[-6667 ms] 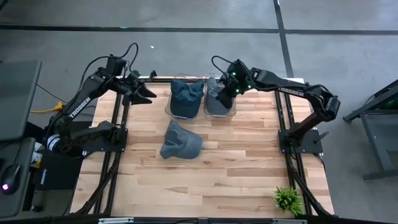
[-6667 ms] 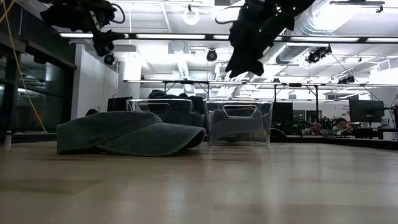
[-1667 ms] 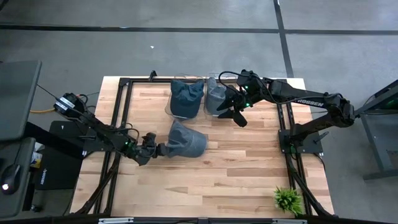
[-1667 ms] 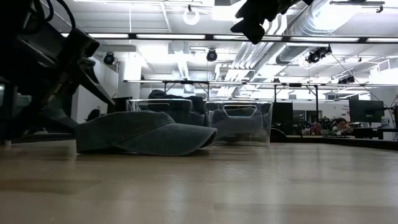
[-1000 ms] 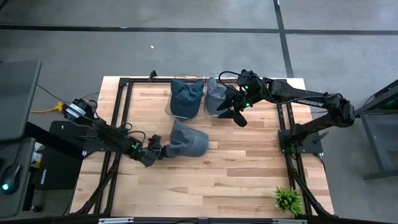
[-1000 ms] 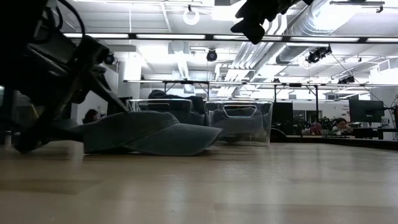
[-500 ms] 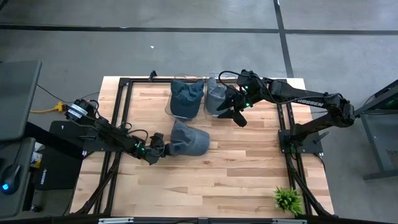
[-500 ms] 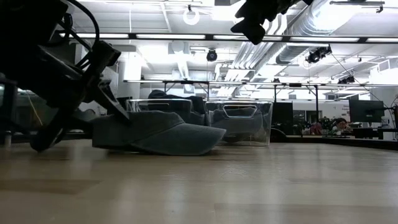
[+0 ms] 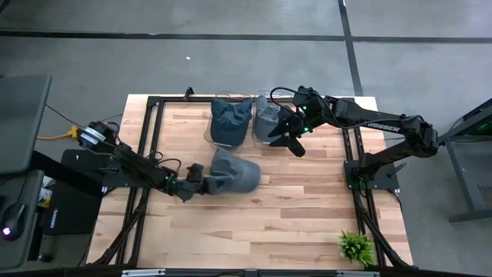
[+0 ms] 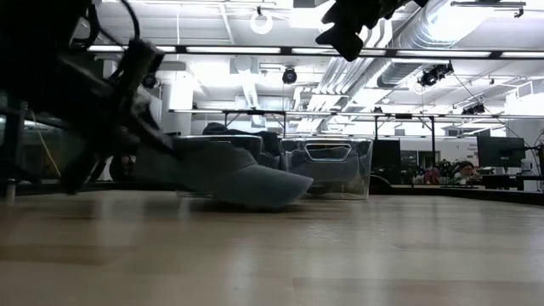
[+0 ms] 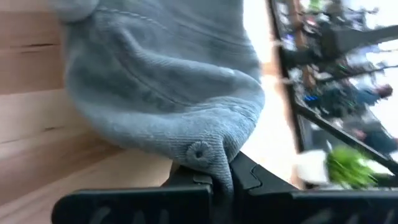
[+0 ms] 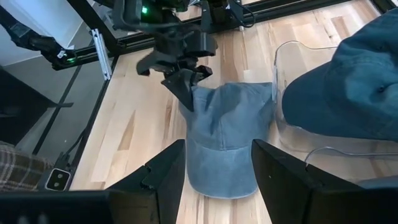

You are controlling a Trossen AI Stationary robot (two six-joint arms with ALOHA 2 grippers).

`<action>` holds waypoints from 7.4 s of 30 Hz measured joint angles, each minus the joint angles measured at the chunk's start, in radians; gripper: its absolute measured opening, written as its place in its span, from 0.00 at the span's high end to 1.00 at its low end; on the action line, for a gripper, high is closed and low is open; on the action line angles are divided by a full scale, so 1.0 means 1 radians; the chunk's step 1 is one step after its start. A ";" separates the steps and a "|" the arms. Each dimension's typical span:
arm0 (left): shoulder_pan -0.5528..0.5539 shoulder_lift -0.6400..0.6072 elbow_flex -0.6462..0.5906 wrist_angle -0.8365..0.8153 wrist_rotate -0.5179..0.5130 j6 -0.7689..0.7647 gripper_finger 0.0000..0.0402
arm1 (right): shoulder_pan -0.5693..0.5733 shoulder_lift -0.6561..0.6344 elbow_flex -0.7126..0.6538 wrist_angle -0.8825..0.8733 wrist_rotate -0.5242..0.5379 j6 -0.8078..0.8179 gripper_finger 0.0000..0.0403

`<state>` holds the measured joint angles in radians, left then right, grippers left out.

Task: Pick & Place hat
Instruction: Put the gray cap into the right transparent bin

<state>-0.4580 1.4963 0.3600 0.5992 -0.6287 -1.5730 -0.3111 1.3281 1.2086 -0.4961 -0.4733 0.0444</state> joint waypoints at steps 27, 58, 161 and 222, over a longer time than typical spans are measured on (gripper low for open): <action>0.113 -0.330 0.358 -0.561 0.515 0.628 1.00 | 0.000 0.000 0.000 0.082 -0.121 -0.017 0.56; 0.358 -0.098 1.045 -1.610 1.091 1.421 1.00 | 0.003 0.093 0.000 0.286 -0.199 -0.245 0.56; 0.346 -0.071 1.097 -1.710 1.064 1.445 1.00 | 0.290 0.721 0.350 0.478 -0.477 -0.128 0.87; 0.406 -0.630 0.902 -1.682 0.444 1.023 0.29 | 0.277 0.551 0.349 0.095 -0.081 -0.241 1.00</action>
<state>-0.0525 0.8668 1.2617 -1.0825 -0.1850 -0.5501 -0.0345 1.8794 1.5574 -0.4008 -0.5544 -0.1963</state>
